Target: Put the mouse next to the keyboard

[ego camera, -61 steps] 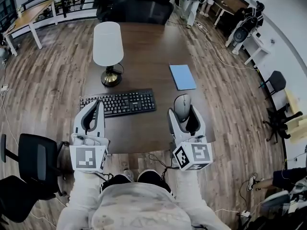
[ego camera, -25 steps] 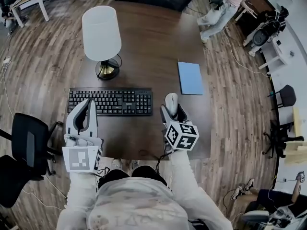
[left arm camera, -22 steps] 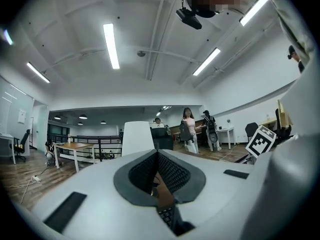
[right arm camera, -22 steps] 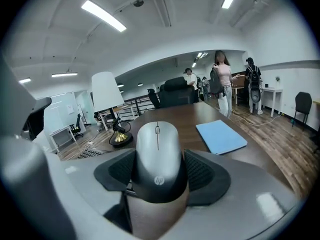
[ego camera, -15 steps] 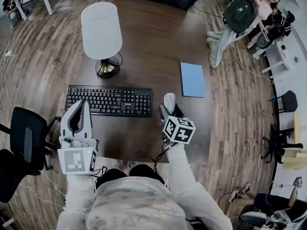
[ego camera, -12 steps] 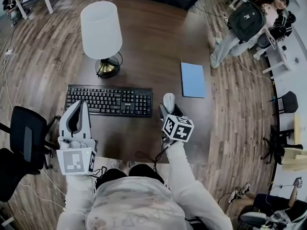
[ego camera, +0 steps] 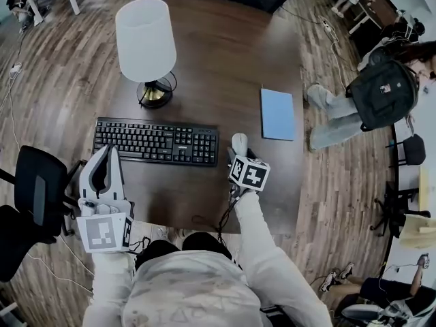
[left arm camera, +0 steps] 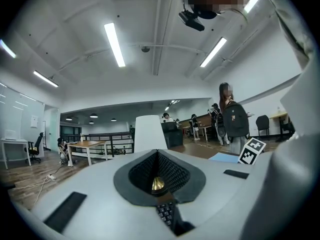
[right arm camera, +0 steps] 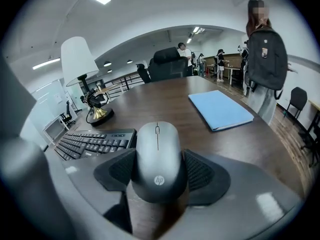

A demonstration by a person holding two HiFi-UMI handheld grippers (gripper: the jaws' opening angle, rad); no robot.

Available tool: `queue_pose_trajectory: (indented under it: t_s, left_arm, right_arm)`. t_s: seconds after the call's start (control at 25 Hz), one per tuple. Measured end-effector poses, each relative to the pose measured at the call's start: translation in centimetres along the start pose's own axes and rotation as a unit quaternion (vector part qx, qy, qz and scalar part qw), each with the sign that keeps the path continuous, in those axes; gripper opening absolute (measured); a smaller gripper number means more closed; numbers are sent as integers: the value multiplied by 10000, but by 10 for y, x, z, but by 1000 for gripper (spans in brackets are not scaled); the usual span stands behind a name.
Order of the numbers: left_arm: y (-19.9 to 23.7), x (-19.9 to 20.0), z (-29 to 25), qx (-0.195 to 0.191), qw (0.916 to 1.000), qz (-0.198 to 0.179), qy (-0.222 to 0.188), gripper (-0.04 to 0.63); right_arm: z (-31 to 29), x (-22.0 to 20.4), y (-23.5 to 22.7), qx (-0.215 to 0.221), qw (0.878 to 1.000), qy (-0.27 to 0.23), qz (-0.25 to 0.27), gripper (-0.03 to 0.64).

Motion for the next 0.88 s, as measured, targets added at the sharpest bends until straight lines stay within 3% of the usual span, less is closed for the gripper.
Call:
queue_pose_trajectory:
  t_s: [0.6, 0.88]
  left_arm:
    - [17, -1, 15, 340, 9992, -123, 149, 5]
    - [20, -4, 16, 370, 9991, -117, 155, 5]
  right_arm:
    - [-21, -10, 1, -520, 9967, 548, 313, 311]
    - [-23, -10, 2, -567, 9957, 633, 357, 314]
Point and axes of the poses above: the fingertips, and each gripper's own axes: z backward along the fingers, y to its left, x out of its top, the point moved 9 cm from there along z, backward along the fingers, and after that the axes turned 15 degrees about -y, right-handed, at the moved point
